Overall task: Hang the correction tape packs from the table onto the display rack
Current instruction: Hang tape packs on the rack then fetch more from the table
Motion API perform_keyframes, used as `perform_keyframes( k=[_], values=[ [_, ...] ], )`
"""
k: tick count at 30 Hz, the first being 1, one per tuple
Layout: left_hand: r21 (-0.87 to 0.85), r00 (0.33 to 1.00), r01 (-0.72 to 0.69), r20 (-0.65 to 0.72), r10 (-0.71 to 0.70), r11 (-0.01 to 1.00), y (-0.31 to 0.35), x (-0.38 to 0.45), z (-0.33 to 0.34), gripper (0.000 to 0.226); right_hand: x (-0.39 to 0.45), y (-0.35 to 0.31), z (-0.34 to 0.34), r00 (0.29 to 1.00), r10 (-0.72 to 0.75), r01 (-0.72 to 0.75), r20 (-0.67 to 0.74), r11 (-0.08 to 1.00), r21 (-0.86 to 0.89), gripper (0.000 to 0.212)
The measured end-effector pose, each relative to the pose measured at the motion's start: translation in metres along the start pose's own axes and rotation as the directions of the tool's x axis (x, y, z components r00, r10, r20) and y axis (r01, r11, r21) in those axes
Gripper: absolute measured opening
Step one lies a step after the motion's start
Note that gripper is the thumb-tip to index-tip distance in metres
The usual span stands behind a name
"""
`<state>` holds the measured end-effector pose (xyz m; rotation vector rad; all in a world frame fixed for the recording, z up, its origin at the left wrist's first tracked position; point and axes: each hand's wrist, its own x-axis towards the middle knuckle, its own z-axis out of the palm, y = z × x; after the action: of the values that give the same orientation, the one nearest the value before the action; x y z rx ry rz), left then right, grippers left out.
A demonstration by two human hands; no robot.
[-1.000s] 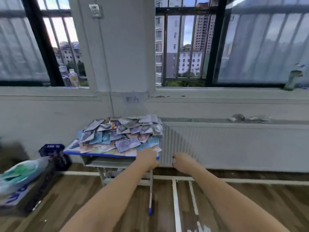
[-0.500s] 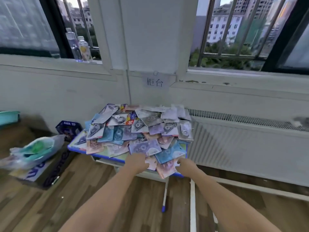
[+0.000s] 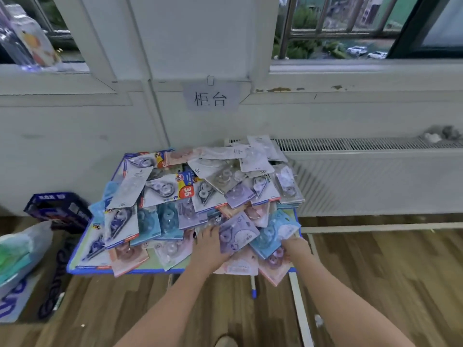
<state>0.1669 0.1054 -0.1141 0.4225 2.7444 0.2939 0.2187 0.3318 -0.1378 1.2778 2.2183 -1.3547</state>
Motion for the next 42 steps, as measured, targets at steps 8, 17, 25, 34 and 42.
perform_keyframes(
  k=[8, 17, 25, 34, 42],
  values=[
    [0.057, 0.997, -0.032, -0.067, 0.036, 0.998, -0.01, 0.008, 0.011, 0.087, 0.019, 0.011, 0.019, 0.981, 0.184, -0.146, -0.069, 0.919, 0.366, 0.008],
    [0.003, 0.999, -0.042, -0.03, 0.042, 0.999, -0.01, 0.014, 0.007, 0.096, 0.005, 0.003, 0.012, 0.95, 0.313, -0.266, 0.01, 0.791, 0.551, 0.017],
    [0.002, 0.999, 0.028, 0.029, -0.028, 1.0, 0.001, -0.003, 0.002, 0.092, -0.018, 0.0, -0.003, 0.966, 0.259, -0.205, -0.002, 0.77, 0.604, 0.013],
    [-0.634, 0.987, 0.155, 0.121, -0.101, 0.758, 0.025, -0.028, 0.002, 0.083, -0.048, 0.025, -0.03, 0.995, 0.094, -0.082, 0.033, 0.586, 0.806, 0.028],
    [-0.936, 0.987, 0.157, 0.144, -0.066, 0.315, 0.072, -0.048, 0.0, 0.062, -0.085, 0.023, -0.074, 0.975, -0.017, -0.209, 0.223, 0.291, 0.934, 0.042]
  ],
)
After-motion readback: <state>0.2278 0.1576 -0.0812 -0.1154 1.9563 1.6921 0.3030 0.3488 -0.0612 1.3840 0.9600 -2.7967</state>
